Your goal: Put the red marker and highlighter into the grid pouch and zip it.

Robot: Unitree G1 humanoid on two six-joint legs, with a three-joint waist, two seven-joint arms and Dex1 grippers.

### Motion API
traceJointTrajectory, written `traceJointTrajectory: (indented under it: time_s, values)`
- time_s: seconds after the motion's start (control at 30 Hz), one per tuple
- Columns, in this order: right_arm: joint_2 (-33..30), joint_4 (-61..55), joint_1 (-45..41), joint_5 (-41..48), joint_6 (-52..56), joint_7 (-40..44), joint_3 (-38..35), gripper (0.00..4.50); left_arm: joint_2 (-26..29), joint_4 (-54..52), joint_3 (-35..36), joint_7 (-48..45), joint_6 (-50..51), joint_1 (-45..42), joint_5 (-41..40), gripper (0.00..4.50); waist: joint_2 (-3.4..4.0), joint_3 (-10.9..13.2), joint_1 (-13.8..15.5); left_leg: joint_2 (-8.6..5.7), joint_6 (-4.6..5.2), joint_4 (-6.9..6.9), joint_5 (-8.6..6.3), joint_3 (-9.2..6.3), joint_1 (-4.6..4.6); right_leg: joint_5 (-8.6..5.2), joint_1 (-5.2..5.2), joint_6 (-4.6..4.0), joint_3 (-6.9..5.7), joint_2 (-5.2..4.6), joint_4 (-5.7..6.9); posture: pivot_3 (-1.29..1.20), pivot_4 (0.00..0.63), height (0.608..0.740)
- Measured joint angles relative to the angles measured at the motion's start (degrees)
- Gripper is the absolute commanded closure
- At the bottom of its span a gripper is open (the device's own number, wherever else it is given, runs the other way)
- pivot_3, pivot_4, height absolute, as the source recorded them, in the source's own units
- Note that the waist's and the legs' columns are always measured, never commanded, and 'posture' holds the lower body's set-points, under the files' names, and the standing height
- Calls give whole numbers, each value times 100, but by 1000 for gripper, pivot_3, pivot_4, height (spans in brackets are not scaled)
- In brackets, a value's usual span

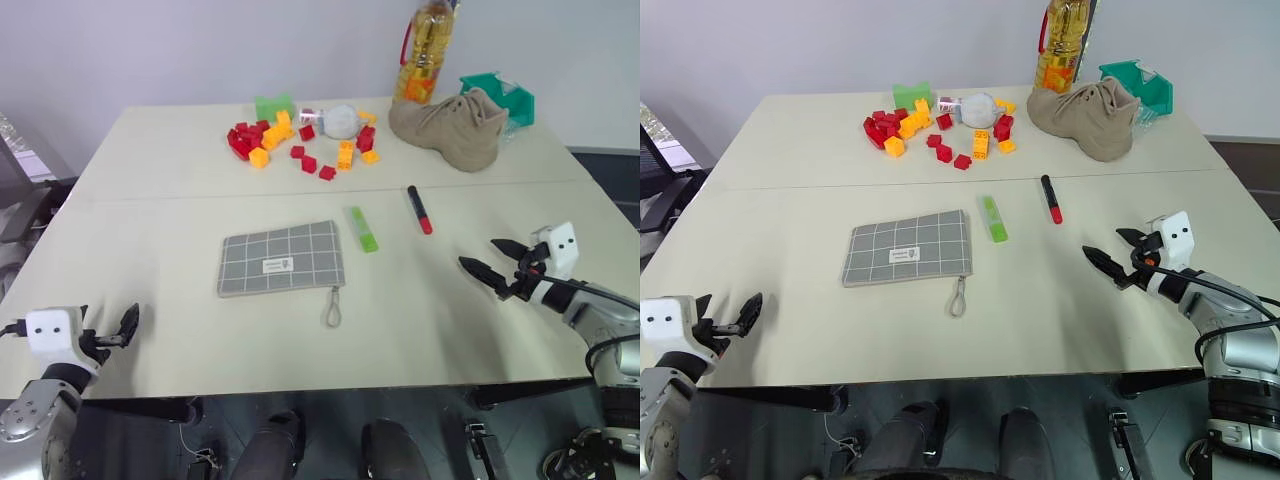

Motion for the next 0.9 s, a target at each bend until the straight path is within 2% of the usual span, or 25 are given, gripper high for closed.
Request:
traceJointTrajectory:
  time_s: [0.3,0.5,0.6,0.7,0.8,0.9]
  values:
    - [181,-23,-214,-3,1,-35,221,0,-28,-124,24,33,5,-62,-52,20,0,0,-7,0,0,-1,0,1,0,0,-2,0,2,0,0,0,150,740]
    - [743,-599,-571,21,60,-181,630,0,-253,-154,-135,81,-193,-157,62,20,0,0,-20,5,0,-2,0,5,0,2,-6,-2,5,3,1,0,150,740]
    - [1227,-990,-808,53,193,-328,1020,1315,-338,-158,-245,113,-284,-177,143,0,0,0,-20,5,0,-2,0,5,0,2,-10,-2,6,3,1,0,150,740]
    - [1687,-1264,-1069,7,375,-521,1586,2986,-420,-160,-393,125,-348,-184,217,0,0,0,-20,5,-1,-3,1,7,-1,3,-36,-2,9,4,2,0,150,740]
    - [1917,-1314,-1316,-246,492,-739,2070,4470,-423,-159,-479,70,-425,-172,299,0,-2,-1,-1,2,-1,-2,1,6,-2,4,-38,-3,9,4,2,0,150,740]
    - [2232,-1218,-1473,-625,568,-1075,2524,4470,-417,-152,-520,9,-541,-193,362,0,-3,-2,-16,2,-4,-2,2,6,-2,4,-41,-3,10,5,8,0,150,740]
